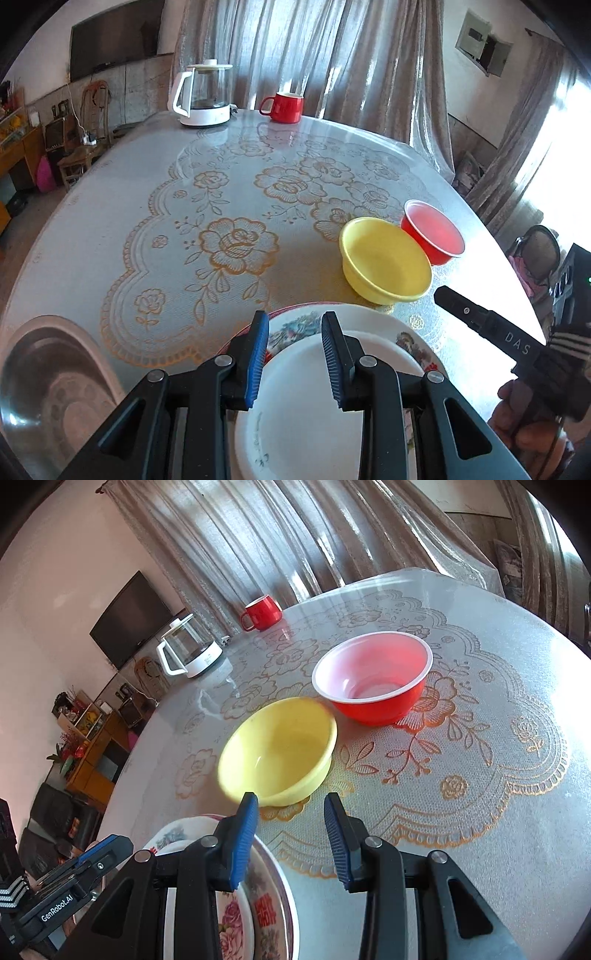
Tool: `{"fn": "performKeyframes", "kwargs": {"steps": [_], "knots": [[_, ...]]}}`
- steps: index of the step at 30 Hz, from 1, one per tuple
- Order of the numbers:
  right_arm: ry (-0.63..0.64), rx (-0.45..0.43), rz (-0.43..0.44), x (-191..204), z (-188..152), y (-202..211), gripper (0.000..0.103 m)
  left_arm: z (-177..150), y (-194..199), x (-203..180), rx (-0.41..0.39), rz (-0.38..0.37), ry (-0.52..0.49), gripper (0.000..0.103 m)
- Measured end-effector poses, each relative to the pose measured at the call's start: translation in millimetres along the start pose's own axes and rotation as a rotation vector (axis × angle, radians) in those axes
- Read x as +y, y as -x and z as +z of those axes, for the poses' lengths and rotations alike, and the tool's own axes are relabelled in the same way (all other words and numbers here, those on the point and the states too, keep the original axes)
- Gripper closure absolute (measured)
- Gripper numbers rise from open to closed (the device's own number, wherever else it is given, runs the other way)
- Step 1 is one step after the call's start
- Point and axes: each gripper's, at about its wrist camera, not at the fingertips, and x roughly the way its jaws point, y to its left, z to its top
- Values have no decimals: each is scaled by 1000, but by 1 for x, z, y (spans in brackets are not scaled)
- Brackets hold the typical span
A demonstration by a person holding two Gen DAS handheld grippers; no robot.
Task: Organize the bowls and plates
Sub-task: 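Move both grippers to the rim of the yellow bowl, then close both grippers on the yellow bowl rim and lift it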
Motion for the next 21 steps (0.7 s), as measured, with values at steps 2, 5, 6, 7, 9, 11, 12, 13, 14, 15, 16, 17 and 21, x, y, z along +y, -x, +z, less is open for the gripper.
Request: {"fn": "performKeyframes", "kwargs": {"steps": [2, 5, 6, 7, 9, 11, 12, 13, 14, 15, 16, 17, 21], "knots": [[-2, 3, -6, -3, 4, -7, 69, 8, -11, -5, 8, -31, 7, 73], [-9, 11, -22, -8, 11, -16, 73, 21, -25, -16, 8, -48, 0, 73], [-14, 15, -26, -11, 13, -19, 75, 24, -30, -19, 16, -55, 2, 73], [-20, 20, -32, -13, 16, -23, 76, 29, -36, -22, 28, -63, 7, 73], [-30, 26, -36, -18, 20, -29, 79, 35, -50, -26, 50, -82, 18, 73], [-25, 28, -32, -19, 23, -33, 81, 40, -64, -29, 74, -87, 35, 73], [-22, 29, -30, -19, 24, -35, 81, 42, -72, -30, 87, -94, 41, 73], [-18, 30, -29, -19, 25, -37, 83, 44, -80, -31, 102, -99, 49, 73], [-10, 30, -26, -18, 25, -38, 86, 45, -86, -32, 120, -108, 57, 76], [-1, 31, -22, -17, 25, -39, 87, 46, -91, -33, 135, -124, 65, 83], [8, 29, -25, -16, 25, -40, 87, 46, -94, -34, 141, -132, 69, 83], [15, 29, -25, -16, 25, -40, 87, 46, -95, -35, 134, -129, 68, 84], [20, 26, -33, -18, 26, -40, 87, 44, -90, -35, 114, -146, 62, 88]]}}
